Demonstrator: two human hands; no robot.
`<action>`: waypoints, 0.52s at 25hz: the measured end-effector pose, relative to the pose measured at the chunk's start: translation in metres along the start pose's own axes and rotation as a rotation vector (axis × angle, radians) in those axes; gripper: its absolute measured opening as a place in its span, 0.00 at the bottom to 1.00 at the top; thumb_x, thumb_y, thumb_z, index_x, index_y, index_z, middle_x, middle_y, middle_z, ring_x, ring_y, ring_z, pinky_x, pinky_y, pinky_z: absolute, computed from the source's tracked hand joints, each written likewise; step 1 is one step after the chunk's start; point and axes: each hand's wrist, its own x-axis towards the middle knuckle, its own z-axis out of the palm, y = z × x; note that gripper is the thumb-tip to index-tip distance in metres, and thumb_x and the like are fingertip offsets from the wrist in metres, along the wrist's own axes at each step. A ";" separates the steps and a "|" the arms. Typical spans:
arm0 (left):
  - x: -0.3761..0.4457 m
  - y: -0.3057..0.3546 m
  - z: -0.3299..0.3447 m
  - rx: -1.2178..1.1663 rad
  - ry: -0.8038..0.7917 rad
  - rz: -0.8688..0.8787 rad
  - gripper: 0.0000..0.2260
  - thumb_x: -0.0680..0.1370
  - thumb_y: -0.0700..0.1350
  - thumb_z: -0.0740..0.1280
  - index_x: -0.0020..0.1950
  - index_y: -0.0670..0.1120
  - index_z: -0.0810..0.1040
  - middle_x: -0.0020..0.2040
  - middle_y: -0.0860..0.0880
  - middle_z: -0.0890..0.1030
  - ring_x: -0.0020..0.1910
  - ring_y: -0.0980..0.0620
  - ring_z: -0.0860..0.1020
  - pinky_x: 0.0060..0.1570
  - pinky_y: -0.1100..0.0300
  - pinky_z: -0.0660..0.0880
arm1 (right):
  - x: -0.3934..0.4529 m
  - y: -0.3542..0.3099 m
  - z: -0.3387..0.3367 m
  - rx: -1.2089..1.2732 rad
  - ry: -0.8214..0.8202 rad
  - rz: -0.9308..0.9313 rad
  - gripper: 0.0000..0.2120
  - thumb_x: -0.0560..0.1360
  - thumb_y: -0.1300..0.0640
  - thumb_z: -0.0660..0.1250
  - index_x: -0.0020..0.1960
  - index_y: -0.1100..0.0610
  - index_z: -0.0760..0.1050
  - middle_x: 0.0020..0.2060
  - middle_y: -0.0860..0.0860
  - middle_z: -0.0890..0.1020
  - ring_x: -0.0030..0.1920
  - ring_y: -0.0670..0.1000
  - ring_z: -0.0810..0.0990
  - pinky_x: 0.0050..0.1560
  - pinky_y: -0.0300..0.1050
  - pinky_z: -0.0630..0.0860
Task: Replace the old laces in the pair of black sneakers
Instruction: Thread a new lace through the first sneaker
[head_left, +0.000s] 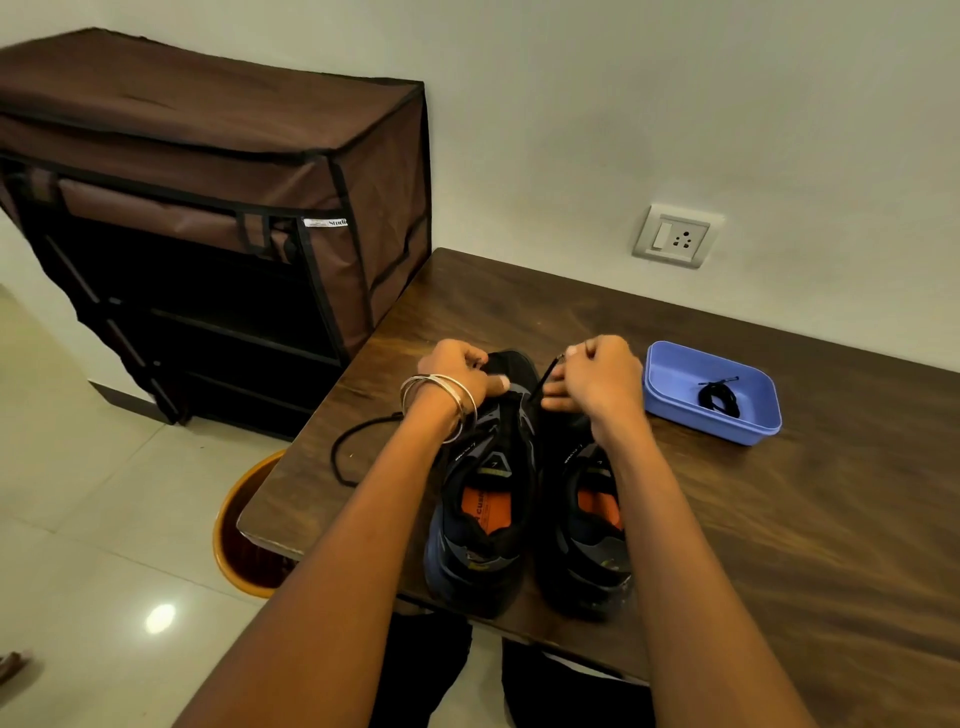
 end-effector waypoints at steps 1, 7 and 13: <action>0.000 0.001 -0.001 -0.026 0.087 0.016 0.16 0.74 0.46 0.73 0.60 0.44 0.78 0.55 0.47 0.79 0.54 0.49 0.78 0.56 0.60 0.73 | -0.001 -0.006 -0.006 0.035 0.013 -0.054 0.07 0.81 0.63 0.58 0.48 0.60 0.74 0.48 0.58 0.82 0.35 0.52 0.84 0.39 0.52 0.84; 0.002 0.017 0.003 -0.558 0.135 0.061 0.13 0.84 0.44 0.54 0.58 0.40 0.76 0.44 0.50 0.80 0.34 0.60 0.74 0.32 0.69 0.69 | -0.014 -0.027 -0.023 0.241 0.160 -0.441 0.10 0.82 0.62 0.59 0.46 0.50 0.72 0.45 0.52 0.85 0.46 0.48 0.85 0.50 0.48 0.81; -0.003 0.017 0.018 -0.722 0.016 0.105 0.11 0.82 0.39 0.60 0.46 0.44 0.81 0.38 0.50 0.80 0.33 0.56 0.73 0.31 0.66 0.69 | -0.018 -0.017 0.003 -0.007 -0.103 -0.393 0.09 0.78 0.66 0.62 0.44 0.55 0.75 0.40 0.52 0.83 0.39 0.46 0.83 0.40 0.40 0.80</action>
